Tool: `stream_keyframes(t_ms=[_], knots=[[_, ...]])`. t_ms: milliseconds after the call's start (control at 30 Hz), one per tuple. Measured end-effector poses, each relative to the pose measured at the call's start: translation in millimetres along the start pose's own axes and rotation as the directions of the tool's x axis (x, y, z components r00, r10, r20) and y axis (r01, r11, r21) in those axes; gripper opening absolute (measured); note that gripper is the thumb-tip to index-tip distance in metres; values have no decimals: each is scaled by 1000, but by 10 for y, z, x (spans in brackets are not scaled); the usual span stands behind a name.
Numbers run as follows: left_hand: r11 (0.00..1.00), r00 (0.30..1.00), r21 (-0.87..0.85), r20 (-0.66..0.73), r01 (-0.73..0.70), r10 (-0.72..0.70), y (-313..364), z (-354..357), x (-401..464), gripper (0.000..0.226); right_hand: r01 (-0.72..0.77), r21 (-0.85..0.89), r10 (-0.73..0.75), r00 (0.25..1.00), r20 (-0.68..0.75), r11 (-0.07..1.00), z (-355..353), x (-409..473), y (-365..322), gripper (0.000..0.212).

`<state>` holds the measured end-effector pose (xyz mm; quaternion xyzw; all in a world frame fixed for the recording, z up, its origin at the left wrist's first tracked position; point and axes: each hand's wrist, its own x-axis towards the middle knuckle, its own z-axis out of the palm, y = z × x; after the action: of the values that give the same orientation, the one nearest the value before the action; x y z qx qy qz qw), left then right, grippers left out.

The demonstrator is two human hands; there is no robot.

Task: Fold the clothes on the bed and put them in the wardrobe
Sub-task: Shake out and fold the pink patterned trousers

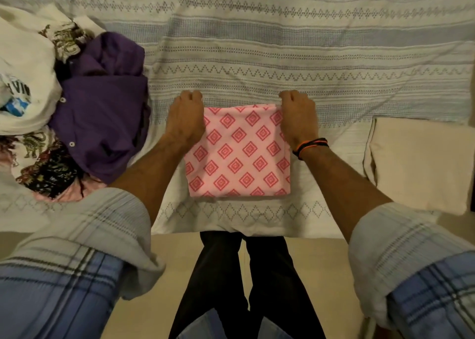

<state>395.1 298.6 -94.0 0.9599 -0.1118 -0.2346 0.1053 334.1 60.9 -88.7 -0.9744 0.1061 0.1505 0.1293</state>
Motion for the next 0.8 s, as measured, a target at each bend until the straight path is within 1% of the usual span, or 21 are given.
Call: stream_keyframes(t_ms=[33, 100, 133, 167, 200, 267, 300, 333, 400, 567, 633, 700, 800], knots=[[1000, 999, 21, -43, -17, 17, 10, 51, -50, 44, 19, -27, -20, 999, -37, 999, 34, -59, -57, 37], [999, 990, 6, -133, -52, 53, 69, 199, -197, 39, 77, 12, -76, 995, -63, 997, 159, -214, -209, 34], [997, 984, -55, -171, -58, 48, 124, 275, -283, 36, 119, 43, -117, 992, -55, 992, 244, -307, -284, 34], [990, 983, -125, -178, -58, 35, 174, 353, -365, 37, 156, 71, -156, 988, -9, 985, 342, -400, -356, 39], [986, 989, -153, -137, -69, 48, 216, 440, -437, 42, 179, 84, -186, 979, 79, 980, 440, -483, -413, 48], [988, 989, -36, -6, -148, 148, 240, 608, -540, 65, 194, 64, -204, 949, 241, 979, 601, -586, -444, 69], [986, 985, 2, 41, -167, 166, 203, 697, -557, 75, 202, 50, -208, 938, 276, 978, 662, -604, -415, 76], [988, 986, 13, 68, -156, 155, 152, 727, -534, 81, 212, 45, -216, 935, 283, 976, 692, -591, -362, 81], [990, 988, 18, 75, -137, 135, 19, 740, -490, 88, 203, 49, -209, 942, 264, 978, 694, -561, -222, 86], [998, 991, 2, 118, -70, 69, -198, 653, -510, 95, 37, 39, -47, 951, 305, 999, 554, -548, 40, 88], [999, 994, 30, 99, -42, 39, -82, 622, -615, 96, 9, 41, -20, 963, 269, 999, 500, -603, -54, 85], [996, 994, 44, 90, -73, 68, 112, 659, -778, 97, 68, 49, -77, 969, 236, 997, 495, -723, -234, 82], [989, 982, 21, 125, -147, 144, 347, 895, -1095, 86, 182, 95, -202, 936, 289, 979, 650, -1047, -493, 75]])
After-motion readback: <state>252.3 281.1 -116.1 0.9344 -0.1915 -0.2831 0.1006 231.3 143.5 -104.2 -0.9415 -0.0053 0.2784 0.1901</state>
